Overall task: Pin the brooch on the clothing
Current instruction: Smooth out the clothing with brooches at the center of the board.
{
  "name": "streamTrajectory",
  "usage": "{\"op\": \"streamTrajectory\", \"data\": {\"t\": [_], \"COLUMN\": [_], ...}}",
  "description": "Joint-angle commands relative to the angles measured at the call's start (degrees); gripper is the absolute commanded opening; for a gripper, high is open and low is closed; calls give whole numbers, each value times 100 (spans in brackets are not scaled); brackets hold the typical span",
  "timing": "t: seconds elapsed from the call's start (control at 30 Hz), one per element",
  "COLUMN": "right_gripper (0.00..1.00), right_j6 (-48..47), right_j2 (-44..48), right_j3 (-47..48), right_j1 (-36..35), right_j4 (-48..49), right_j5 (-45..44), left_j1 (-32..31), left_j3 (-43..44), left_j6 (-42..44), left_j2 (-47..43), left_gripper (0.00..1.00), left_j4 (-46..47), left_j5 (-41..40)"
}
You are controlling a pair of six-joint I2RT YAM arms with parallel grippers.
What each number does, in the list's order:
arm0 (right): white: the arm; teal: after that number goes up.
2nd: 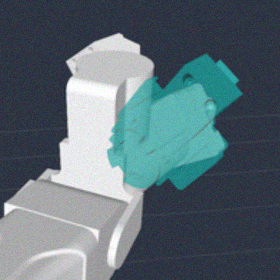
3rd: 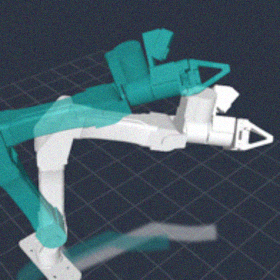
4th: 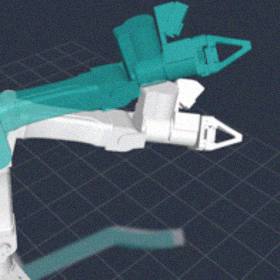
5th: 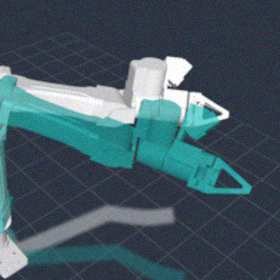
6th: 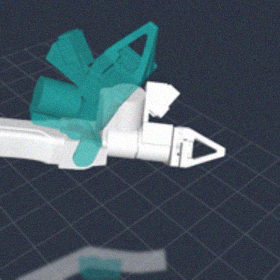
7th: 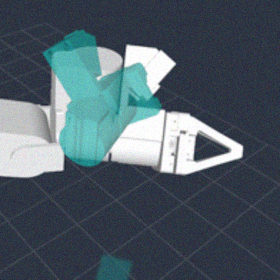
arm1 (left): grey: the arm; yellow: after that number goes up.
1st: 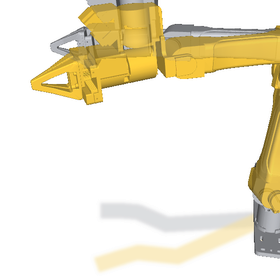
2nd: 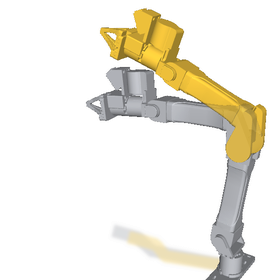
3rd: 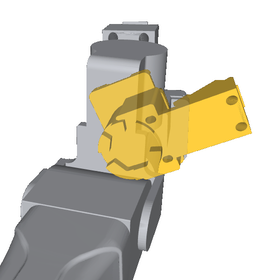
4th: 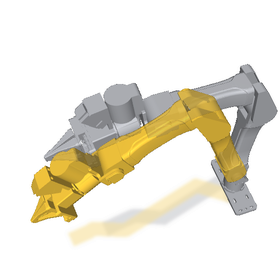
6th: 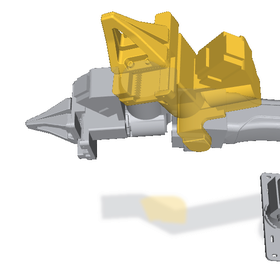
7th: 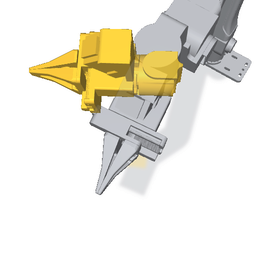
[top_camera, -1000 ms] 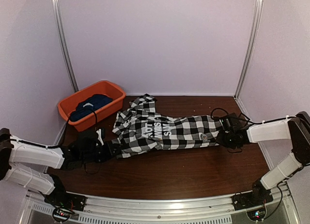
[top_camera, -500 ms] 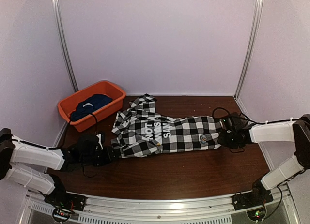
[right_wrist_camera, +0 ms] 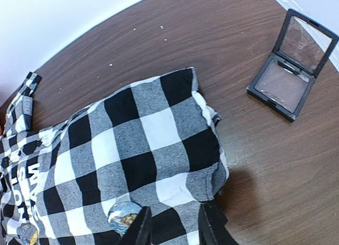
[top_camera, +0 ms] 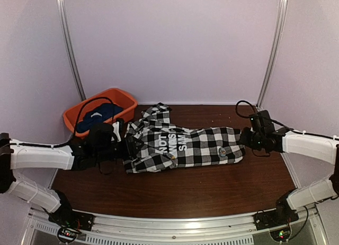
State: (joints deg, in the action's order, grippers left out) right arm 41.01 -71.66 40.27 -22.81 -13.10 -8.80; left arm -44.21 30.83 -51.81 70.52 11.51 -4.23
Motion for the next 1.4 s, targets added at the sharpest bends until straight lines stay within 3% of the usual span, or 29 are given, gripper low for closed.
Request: {"op": "streamTrajectory", "data": {"t": [0.0, 0.23, 0.4, 0.9, 1.37], "right_gripper": [25, 7, 2, 3, 12], "right_j6": [-67, -12, -97, -36, -270], "right_j2": [-391, -1338, -1743, -2485, -1614], "right_j3": [258, 485, 665, 719, 774], "right_j1": [-80, -277, -407, -520, -545], "right_j4": [305, 789, 900, 1034, 663], "right_j5": [454, 870, 1196, 1431, 1084], "left_j1": [-79, -384, -613, -620, -624], "left_j3": [1089, 2291, 2645, 2209, 1624], "left_j6": [711, 520, 467, 213, -159], "left_j2": [1135, 2978, 3627, 3983, 3936], "left_gripper": [61, 21, 9, 6, 1], "left_j4": [261, 930, 1054, 1155, 2088], "left_j5": [725, 1919, 2138, 1705, 1931]}}
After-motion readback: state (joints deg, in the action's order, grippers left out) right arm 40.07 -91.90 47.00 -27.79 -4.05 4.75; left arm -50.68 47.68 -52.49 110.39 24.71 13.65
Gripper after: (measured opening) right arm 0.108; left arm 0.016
